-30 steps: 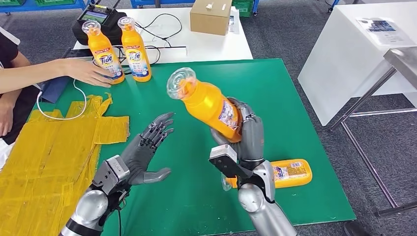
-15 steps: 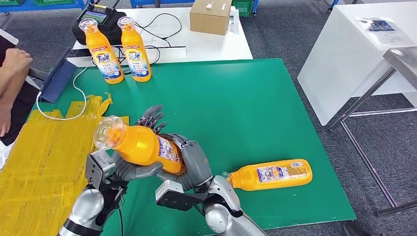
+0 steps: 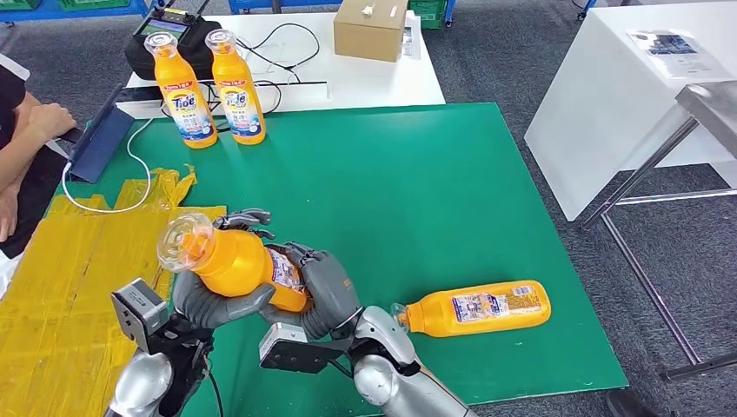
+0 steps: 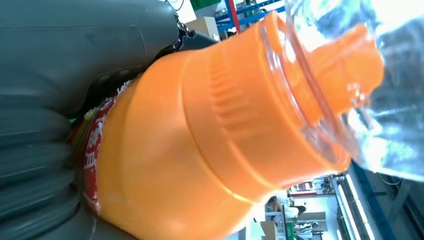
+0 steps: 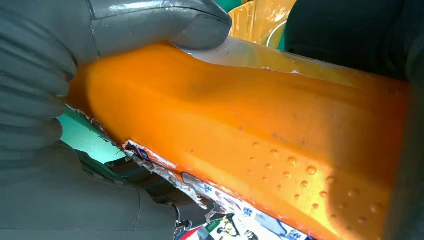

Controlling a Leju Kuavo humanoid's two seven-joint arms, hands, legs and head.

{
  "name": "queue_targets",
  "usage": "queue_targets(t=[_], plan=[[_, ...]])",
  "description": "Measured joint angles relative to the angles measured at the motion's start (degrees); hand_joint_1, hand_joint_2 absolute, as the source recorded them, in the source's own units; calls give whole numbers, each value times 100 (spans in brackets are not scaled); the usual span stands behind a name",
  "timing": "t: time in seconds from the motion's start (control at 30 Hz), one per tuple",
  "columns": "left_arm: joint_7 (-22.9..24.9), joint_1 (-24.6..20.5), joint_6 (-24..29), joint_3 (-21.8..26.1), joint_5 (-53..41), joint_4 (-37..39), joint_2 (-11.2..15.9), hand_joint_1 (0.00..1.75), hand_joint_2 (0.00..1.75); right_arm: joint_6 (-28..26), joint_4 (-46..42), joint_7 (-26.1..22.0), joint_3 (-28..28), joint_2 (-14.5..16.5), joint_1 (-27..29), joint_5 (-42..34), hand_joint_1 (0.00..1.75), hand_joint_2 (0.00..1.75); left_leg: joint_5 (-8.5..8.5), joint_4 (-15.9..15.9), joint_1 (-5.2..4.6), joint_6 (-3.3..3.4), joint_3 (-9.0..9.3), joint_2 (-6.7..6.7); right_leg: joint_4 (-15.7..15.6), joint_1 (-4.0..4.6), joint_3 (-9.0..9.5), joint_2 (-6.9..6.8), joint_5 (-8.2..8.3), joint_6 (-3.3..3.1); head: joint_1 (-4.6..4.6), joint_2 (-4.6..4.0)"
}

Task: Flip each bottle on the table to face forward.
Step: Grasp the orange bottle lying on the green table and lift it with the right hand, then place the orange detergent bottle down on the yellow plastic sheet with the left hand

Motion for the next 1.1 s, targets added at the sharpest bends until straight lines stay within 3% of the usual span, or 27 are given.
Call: queue_targets(t=[0.13,0.17,0.27,0.3,0.47,0.53,0.6,0.7,0.8,0.87,0.97,1.1], plan=[[-25,5,64,-5,-37,-4,-28,175,175,-8,34,0,3,9,-19,-23,174,175,0,0,-1,0,0,0,0,0,0,0,0,0,-1,0],[-26,3,69,-13,-49,-4,-37,175,175,-14,37,-1,3,10,-19,-31,151,175,0,0,-1,0,0,0,0,0,0,0,0,0,-1,0],[-26,-20,67,-79,-91,-4,-56,175,175,-56,37,-20,1,11,-2,-77,21,175,0,0,-1,0,1,0,0,0,-1,1,0,0,-1,0],[-25,-36,68,-118,-122,-3,-65,175,175,-99,34,-38,-1,12,15,-101,0,175,0,0,-1,0,1,-1,0,0,0,1,0,0,-1,0],[-45,-128,244,-301,-402,-2,-131,175,175,-381,-57,-102,-36,8,154,-160,0,175,-1,0,-1,-1,0,-1,0,0,1,2,0,0,-1,0],[-89,-176,845,-344,-1116,-2,-141,175,175,-527,-160,-33,-84,-16,210,-95,0,175,-2,0,0,-2,0,-1,0,0,1,3,0,0,-1,0],[83,-270,1905,-372,-2576,4,-140,175,175,-639,-350,147,-171,-73,295,94,0,175,-2,0,0,-2,-1,-4,0,0,2,1,0,0,-1,0],[1013,-599,2911,-362,-5148,209,-44,175,175,-565,-760,525,-375,-256,397,571,0,175,-1,0,0,-1,1,-16,0,0,10,-2,0,1,-1,0],[2370,-1073,3083,-360,-7719,903,279,175,175,-313,-1104,787,-611,-477,456,1002,0,175,0,0,0,-1,7,-11,0,0,12,-1,6,-4,0,0],[3024,-1436,3162,-372,-8866,1579,558,175,175,-168,-1244,893,-736,-631,495,1207,0,175,2,0,0,-3,11,-1,1,1,10,4,14,-11,-1,0],[3264,-1818,3245,-387,-9069,2435,855,175,175,-91,-1338,963,-861,-808,548,1384,0,175,6,0,1,-5,12,3,2,3,8,8,17,-13,-1,0],[3770,-2209,2886,-723,-8985,3418,1185,175,175,140,-1361,1219,-879,-1088,549,1789,0,175,7,0,2,-5,9,2,2,2,9,7,15,-13,-1,0]])
